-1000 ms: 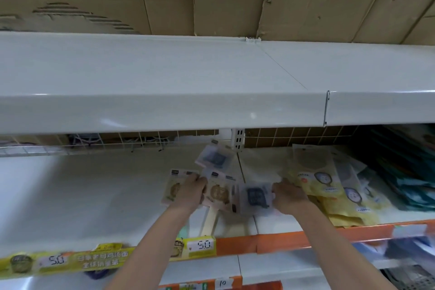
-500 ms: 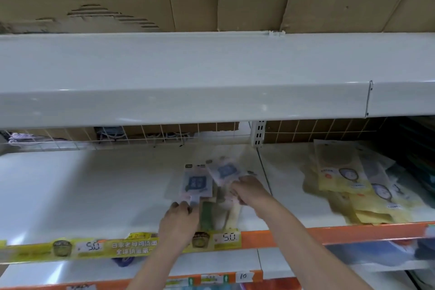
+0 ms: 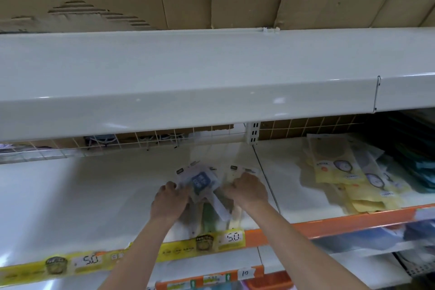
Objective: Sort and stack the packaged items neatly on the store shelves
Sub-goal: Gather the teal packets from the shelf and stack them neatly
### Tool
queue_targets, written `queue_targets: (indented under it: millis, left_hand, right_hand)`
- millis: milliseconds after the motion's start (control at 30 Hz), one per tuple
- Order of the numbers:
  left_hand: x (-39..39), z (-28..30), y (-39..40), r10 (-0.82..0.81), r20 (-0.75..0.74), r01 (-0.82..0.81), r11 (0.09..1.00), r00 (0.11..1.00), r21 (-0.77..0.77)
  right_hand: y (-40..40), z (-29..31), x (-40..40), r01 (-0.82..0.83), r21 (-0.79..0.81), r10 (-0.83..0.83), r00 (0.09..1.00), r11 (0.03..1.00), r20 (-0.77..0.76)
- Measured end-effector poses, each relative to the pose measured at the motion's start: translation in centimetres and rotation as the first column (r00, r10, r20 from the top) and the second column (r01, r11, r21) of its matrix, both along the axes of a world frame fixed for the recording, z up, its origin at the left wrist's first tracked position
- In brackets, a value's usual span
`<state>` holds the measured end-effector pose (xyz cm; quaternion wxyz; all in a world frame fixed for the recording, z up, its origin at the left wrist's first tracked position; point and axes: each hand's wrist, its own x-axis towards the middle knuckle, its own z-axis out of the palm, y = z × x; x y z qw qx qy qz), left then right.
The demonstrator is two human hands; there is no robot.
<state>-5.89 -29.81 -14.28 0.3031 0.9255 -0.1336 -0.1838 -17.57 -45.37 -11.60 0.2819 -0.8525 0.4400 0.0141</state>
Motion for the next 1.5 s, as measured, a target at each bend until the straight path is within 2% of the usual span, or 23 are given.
queue_targets:
  millis: [100,167,267,433,500,567,633,667,733,767,800,867,933,1000,1067,1100,1200,1267,1400,1433,1500]
  left_hand:
    - [0.3,0.0,-1.2,-0.043,0.014,0.042,0.998,0.999,0.047]
    - [-0.1,0.3,-1.9,-0.064,0.034,0.061,0.995,0.997,0.075]
    - [-0.3,0.8,-2.5,-0.085,0.023,0.083,0.991,0.996,0.107]
    - [1.1,0.1,-2.9,-0.092,-0.05,0.096,0.99,0.995,0.102]
    - [1.3,-0.1,-3.0,-0.106,-0.055,0.111,0.99,0.993,0.09]
    - [1.3,0.1,-2.9,-0.118,-0.083,0.123,0.991,0.99,0.054]
    - [1.1,0.6,-2.8,-0.135,-0.114,0.138,0.99,0.984,0.023]
    - [1.1,0.9,-2.8,-0.136,-0.123,0.139,0.99,0.983,0.017]
    - [0.9,1.5,-2.8,-0.092,-0.155,0.093,0.996,0.984,-0.001]
    - [0.9,1.8,-2.8,-0.049,-0.188,0.047,0.999,0.981,-0.016]
    - [1.1,2.0,-2.8,-0.009,-0.219,0.001,0.999,0.976,-0.038]
    - [1.6,2.1,-2.5,0.089,-0.323,-0.137,0.982,0.942,-0.127]
    - [2.3,1.8,-2.6,0.144,-0.478,-0.271,0.94,0.867,-0.209]
    - [3.3,0.9,-2.9,0.142,-0.559,-0.329,0.911,0.817,-0.249]
    - [4.7,-1.5,-3.7,0.128,-0.586,-0.335,0.906,0.8,-0.26]
    - [4.4,-1.2,-3.8,0.12,-0.609,-0.331,0.911,0.784,-0.246]
    - [2.1,1.7,-3.5,0.132,-0.571,-0.321,0.915,0.81,-0.245]
    - [1.4,2.6,-3.3,0.097,-0.575,-0.292,0.921,0.812,-0.256]
    - [1.2,2.6,-3.4,0.073,-0.579,-0.289,0.912,0.812,-0.291]
    - [0.8,2.8,-3.5,0.056,-0.6,-0.298,0.902,0.798,-0.313]
    - [0.2,3.3,-3.9,0.023,-0.599,-0.293,0.887,0.8,-0.356]
  right_hand:
    - [-1.4,-0.7,-0.9,0.14,-0.107,-0.151,0.983,0.984,-0.102]
    - [-1.8,-1.0,-0.6,0.179,-0.105,-0.193,0.971,0.978,-0.141]
    - [-2.4,-1.8,0.7,0.251,0.04,-0.248,0.967,0.967,-0.056]
    - [-3.9,-2.0,1.9,0.221,0.318,-0.248,0.968,0.922,0.048]
    - [-3.9,-1.9,2.1,0.242,0.387,-0.305,0.946,0.89,0.109]
    - [-4.1,-1.4,1.9,0.286,0.288,-0.336,0.931,0.914,0.142]
    - [-4.3,-0.3,1.8,0.304,0.19,-0.345,0.905,0.934,0.248]
    - [-4.4,0.3,1.9,0.296,0.231,-0.362,0.869,0.927,0.338]
    - [-4.0,1.5,2.3,0.185,0.45,-0.416,0.762,0.874,0.496]
    - [-3.3,2.2,2.6,0.104,0.517,-0.403,0.76,0.85,0.51]
    - [-2.3,2.5,3.0,0.028,0.538,-0.344,0.797,0.842,0.496]
    - [-0.3,1.9,3.6,-0.058,0.513,-0.188,0.89,0.857,0.415]
    - [1.4,0.6,4.3,-0.068,0.41,-0.096,0.926,0.909,0.365]
    - [2.6,-0.2,4.5,-0.026,0.219,-0.049,0.942,0.975,0.333]
    - [3.3,-0.6,4.4,0.012,-0.015,-0.008,0.974,1.0,0.224]
    - [3.4,-0.9,4.4,0.041,-0.019,-0.036,0.983,0.999,0.18]
    - [3.5,-1.0,4.8,0.053,0.215,-0.074,0.993,0.975,0.087]
    - [3.3,-1.2,4.9,0.098,0.348,-0.137,0.986,0.932,0.09]
    - [2.4,-0.3,4.1,0.149,0.651,-0.341,0.923,0.744,0.179]
    - [2.2,0.0,3.9,0.138,0.691,-0.359,0.915,0.71,0.186]
    - [1.9,0.7,3.9,0.085,0.698,-0.331,0.916,0.711,0.225]
